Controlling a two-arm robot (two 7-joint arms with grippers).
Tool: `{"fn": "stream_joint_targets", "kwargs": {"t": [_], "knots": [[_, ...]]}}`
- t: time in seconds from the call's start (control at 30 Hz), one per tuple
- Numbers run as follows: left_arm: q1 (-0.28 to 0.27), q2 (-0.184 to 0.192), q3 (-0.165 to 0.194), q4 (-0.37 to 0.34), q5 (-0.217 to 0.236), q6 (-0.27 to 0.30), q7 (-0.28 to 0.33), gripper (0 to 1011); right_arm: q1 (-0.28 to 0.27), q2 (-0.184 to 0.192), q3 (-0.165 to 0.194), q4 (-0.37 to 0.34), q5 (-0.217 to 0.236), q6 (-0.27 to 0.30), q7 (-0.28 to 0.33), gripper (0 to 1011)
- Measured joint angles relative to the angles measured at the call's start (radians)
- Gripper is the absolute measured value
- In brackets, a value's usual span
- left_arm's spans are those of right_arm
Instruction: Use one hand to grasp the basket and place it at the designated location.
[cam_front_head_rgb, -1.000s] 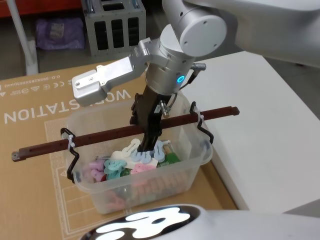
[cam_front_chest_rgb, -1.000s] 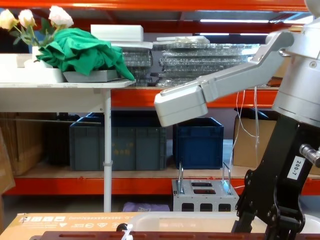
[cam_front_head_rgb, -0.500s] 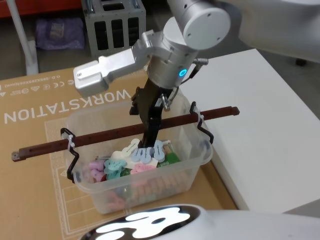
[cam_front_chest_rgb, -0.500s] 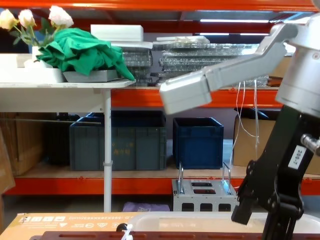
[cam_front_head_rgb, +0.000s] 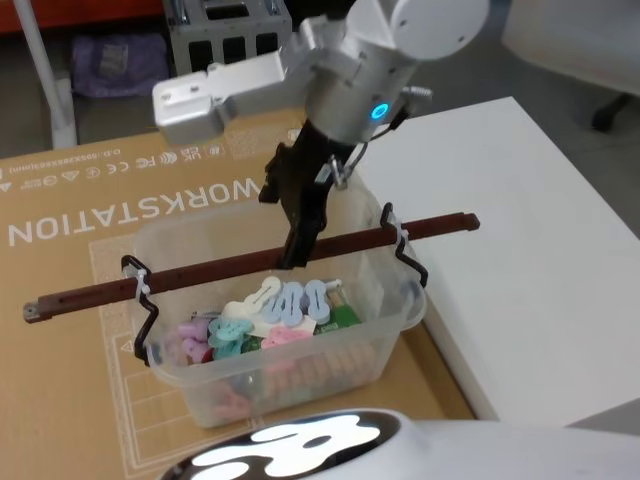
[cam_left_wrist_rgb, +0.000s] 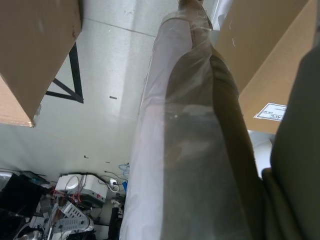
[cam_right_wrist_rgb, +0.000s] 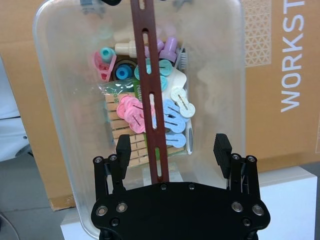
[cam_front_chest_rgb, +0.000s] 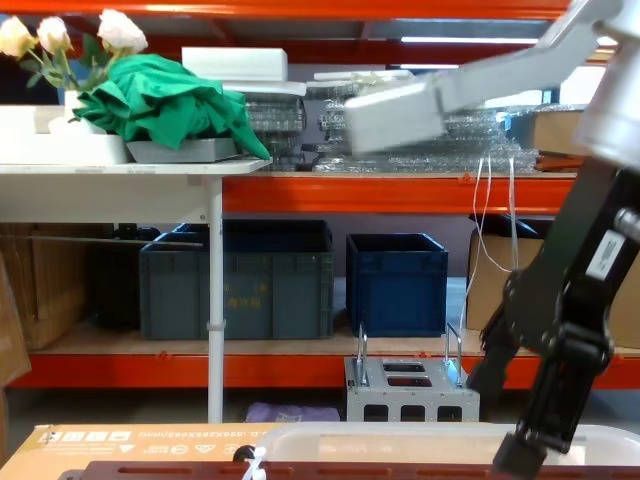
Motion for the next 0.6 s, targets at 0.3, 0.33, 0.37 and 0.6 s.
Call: {"fn": "stream_joint_targets", "kwargs": {"t": [0.3, 0.33, 0.37, 0.6], "knots": [[0.000, 0.000, 0.000, 0.000, 0.000, 0.000, 0.000, 0, 0.009, 0.038, 0.047, -0.013, 0.054, -0.012, 0.001, 1000], [0.000, 0.000, 0.000, 0.000, 0.000, 0.000, 0.000, 0, 0.009, 0.040, 0.050, -0.014, 0.057, -0.012, 0.002, 1000], [0.000, 0.000, 0.000, 0.000, 0.000, 0.000, 0.000, 0, 0.009, 0.044, 0.056, -0.016, 0.062, -0.015, 0.002, 1000], [0.000, 0.000, 0.000, 0.000, 0.000, 0.000, 0.000, 0, 0.017, 0.078, 0.098, -0.033, 0.110, -0.029, 0.005, 1000]]}}
